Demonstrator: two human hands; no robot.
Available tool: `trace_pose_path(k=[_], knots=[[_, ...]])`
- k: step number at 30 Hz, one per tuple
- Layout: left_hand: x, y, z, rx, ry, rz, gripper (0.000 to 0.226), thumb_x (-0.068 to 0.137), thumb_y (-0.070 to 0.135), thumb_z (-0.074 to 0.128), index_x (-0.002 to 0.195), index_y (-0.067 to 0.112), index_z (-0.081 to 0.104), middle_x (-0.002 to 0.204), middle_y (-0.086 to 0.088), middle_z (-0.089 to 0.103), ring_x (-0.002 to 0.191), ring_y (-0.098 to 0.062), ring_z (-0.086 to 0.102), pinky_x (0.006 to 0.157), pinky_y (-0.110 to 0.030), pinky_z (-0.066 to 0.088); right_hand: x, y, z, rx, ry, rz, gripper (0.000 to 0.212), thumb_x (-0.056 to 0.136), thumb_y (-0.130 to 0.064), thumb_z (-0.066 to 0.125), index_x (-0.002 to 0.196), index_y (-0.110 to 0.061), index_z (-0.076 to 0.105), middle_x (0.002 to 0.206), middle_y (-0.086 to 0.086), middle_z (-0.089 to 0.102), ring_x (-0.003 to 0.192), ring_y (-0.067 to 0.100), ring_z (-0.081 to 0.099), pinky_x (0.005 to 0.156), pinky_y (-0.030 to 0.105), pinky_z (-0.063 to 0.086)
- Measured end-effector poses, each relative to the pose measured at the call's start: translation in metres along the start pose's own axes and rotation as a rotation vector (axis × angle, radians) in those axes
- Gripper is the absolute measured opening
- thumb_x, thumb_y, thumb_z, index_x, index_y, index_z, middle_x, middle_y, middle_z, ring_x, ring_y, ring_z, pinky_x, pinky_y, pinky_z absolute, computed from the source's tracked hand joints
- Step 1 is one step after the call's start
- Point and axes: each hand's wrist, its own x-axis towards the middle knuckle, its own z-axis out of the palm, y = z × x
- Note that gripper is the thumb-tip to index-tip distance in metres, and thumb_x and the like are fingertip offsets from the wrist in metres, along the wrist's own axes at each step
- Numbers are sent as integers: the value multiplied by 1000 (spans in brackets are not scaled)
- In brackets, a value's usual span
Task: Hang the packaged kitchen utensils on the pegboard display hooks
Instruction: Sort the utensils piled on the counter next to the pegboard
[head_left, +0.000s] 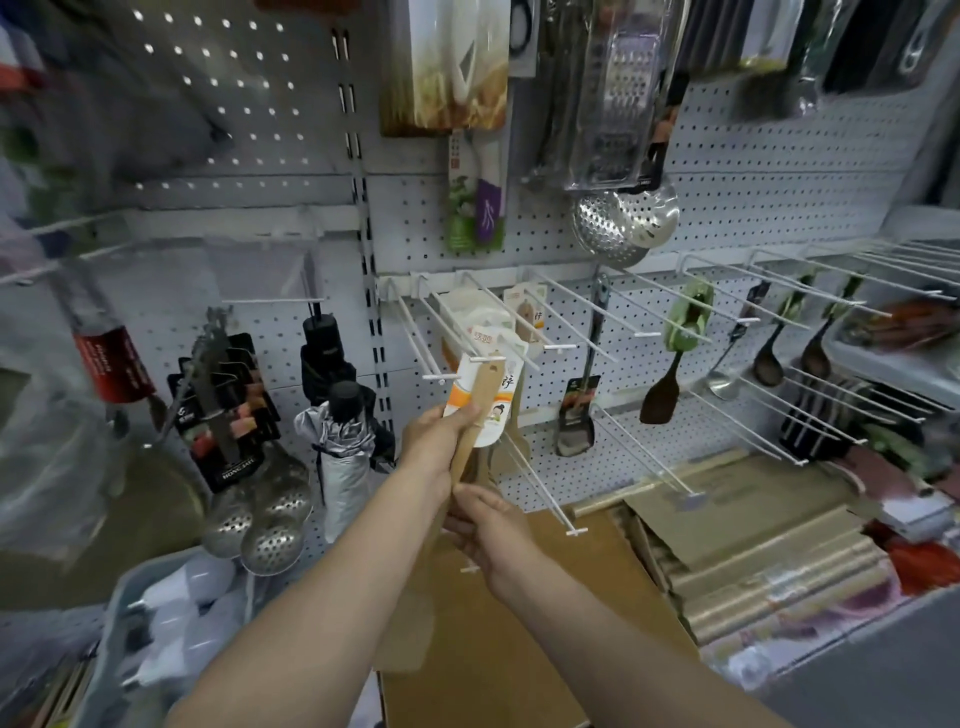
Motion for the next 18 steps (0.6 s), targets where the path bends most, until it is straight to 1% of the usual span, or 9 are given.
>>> trace_pose_path(k=[3,5,7,9,11,13,15,16,18], knots=[[8,-1,-2,42,39,20,22,86,19,79,106,12,75,96,-8,78,86,-23,73,89,-41,58,9,-6,7,-34,9,-24,20,99,-20,65,113,-7,72,107,13,77,93,20,73,77,28,53],[5,-6,-4,35,80,16,19,87,18,77,105,12,73,100,-8,78,80,-16,71,76,-32,58,8,-8,6,-48,26,-31,18,100,-22,64,116,-16,69,114,7,75,103,16,71,78,25,54],[-6,-12,-5,42,139,13,18,89,18,76,104,13,68,89,0,75,73,-7,65,59,-22,50,4,-7,1,-53,36,-27,16,100,-23,63,116,-23,66,117,2,71,106,13,67,75,23,54],[-20,-17,-8,32,181,17,15,92,16,73,103,10,65,74,6,70,63,-3,62,45,-15,46,-1,-5,-4,-79,35,-18,15,100,-25,63,115,-23,65,120,1,70,107,12,66,75,24,54],[-37,-20,-12,0,190,-6,16,94,13,70,109,8,67,77,4,69,60,-3,64,38,-11,43,-7,-2,-8,-108,32,-22,21,100,-27,63,120,-22,64,121,-1,70,106,11,67,77,27,55],[-54,-27,-21,-57,195,-38,18,96,16,67,113,11,65,80,4,72,59,-1,66,43,-15,47,-15,3,-9,-138,4,-5,23,100,-29,62,122,-23,64,119,-3,70,107,11,66,93,37,56],[-69,-38,-34,-99,219,-76,34,92,30,72,121,14,65,95,-2,74,72,-8,66,57,-23,49,-24,10,-10,-161,-16,35,23,100,-29,63,120,-20,66,114,-3,71,105,11,66,105,43,51],[-78,-45,-42,-128,224,-90,40,89,35,74,123,16,65,102,-5,73,77,-12,64,62,-27,49,-30,14,-9,-163,-27,51,19,100,-27,63,116,-18,68,112,-2,72,102,11,66,104,42,51],[-99,-57,-56,-203,250,-127,34,89,36,75,118,20,65,111,-4,67,88,-13,61,73,-32,54,-42,21,-8,-172,-67,82,9,101,-26,62,106,-21,67,112,1,70,99,10,65,96,37,53]])
